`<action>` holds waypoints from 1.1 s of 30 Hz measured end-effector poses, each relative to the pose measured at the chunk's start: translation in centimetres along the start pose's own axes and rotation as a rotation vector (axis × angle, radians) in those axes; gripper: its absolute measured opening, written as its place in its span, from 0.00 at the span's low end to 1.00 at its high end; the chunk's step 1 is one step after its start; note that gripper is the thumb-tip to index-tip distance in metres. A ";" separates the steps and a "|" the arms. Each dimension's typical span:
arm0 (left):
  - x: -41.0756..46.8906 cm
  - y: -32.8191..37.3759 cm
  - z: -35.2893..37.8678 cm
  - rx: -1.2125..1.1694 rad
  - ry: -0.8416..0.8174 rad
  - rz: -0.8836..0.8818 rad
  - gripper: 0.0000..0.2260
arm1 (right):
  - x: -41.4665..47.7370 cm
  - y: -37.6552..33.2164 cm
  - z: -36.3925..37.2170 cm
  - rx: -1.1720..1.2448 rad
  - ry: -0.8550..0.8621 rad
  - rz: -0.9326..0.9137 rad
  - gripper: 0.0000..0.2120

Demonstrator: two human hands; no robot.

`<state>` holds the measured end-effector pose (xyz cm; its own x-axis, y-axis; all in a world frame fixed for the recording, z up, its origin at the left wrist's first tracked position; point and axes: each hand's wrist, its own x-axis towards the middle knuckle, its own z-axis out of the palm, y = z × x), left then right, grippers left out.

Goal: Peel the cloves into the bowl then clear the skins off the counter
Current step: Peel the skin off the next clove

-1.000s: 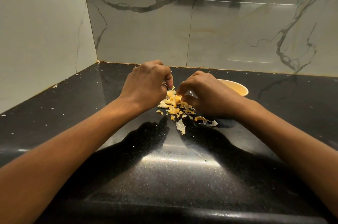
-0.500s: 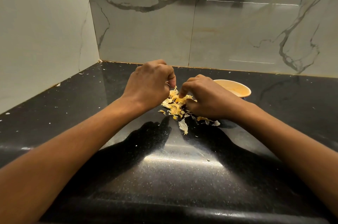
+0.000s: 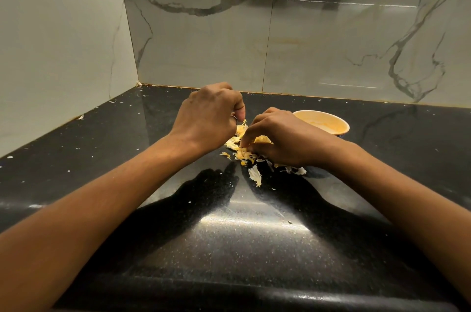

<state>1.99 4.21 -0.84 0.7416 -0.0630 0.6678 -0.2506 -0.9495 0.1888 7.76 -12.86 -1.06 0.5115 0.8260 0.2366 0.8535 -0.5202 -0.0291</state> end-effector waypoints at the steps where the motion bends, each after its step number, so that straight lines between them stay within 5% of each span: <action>1: 0.0 0.0 0.0 0.000 0.000 -0.003 0.10 | 0.1 0.0 0.1 0.001 0.004 -0.001 0.09; 10: 0.5 -0.6 0.4 -0.061 -0.029 -0.079 0.06 | 0.4 0.2 0.7 0.072 0.078 0.073 0.08; 19: 1.1 -0.4 -1.0 -0.614 -0.456 -0.419 0.04 | 0.2 0.8 -0.5 0.251 0.186 0.165 0.07; 33: 1.3 -0.9 -0.6 -0.485 -0.294 -0.291 0.03 | -0.1 0.7 -0.8 0.393 0.226 0.154 0.11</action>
<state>2.83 5.20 0.24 0.9445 0.0294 0.3272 -0.2150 -0.6976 0.6834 8.22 -13.45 -0.35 0.6381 0.6550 0.4048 0.7643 -0.4757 -0.4353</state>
